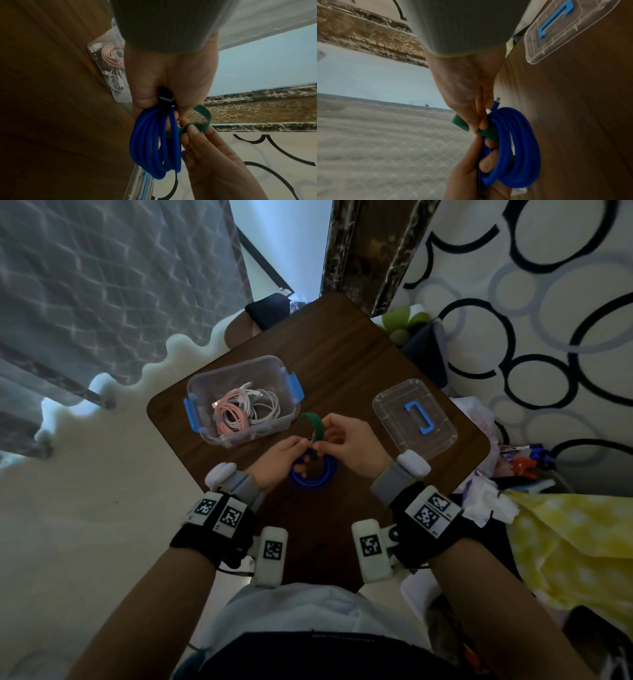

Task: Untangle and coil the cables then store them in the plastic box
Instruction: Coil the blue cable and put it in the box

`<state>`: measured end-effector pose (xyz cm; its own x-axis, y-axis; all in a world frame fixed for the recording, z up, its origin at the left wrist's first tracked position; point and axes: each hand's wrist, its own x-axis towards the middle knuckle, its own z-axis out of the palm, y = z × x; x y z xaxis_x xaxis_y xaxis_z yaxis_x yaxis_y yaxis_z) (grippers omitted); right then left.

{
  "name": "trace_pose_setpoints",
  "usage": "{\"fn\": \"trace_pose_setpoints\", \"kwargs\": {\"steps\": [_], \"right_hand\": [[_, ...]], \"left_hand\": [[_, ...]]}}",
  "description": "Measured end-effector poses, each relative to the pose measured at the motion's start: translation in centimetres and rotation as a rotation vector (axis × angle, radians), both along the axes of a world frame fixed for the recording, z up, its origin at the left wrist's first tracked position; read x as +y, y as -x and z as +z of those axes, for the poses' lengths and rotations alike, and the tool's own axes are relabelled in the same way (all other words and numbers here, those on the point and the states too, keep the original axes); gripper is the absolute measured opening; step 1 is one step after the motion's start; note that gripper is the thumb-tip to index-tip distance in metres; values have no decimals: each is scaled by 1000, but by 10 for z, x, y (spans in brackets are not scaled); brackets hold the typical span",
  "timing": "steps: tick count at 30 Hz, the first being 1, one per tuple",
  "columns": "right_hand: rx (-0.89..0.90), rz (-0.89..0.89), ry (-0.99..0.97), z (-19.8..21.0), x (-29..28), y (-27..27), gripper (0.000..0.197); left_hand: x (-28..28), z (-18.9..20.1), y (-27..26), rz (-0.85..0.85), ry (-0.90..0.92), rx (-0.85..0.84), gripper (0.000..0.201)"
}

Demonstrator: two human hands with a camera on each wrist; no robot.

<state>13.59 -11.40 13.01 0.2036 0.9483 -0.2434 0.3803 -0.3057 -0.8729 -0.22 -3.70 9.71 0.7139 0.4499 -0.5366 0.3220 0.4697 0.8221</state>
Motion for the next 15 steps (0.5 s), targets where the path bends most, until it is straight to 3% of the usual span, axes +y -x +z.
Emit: {"fn": "trace_pose_setpoints", "kwargs": {"steps": [11,15], "right_hand": [[-385,-4,-110,-15,-10,-3,19],[-198,66,-81,-15,-11,-6,9]], "left_hand": [[-4,14,-10,82,282,-104,28],[1,16,-10,-98,163,-73,35]]}}
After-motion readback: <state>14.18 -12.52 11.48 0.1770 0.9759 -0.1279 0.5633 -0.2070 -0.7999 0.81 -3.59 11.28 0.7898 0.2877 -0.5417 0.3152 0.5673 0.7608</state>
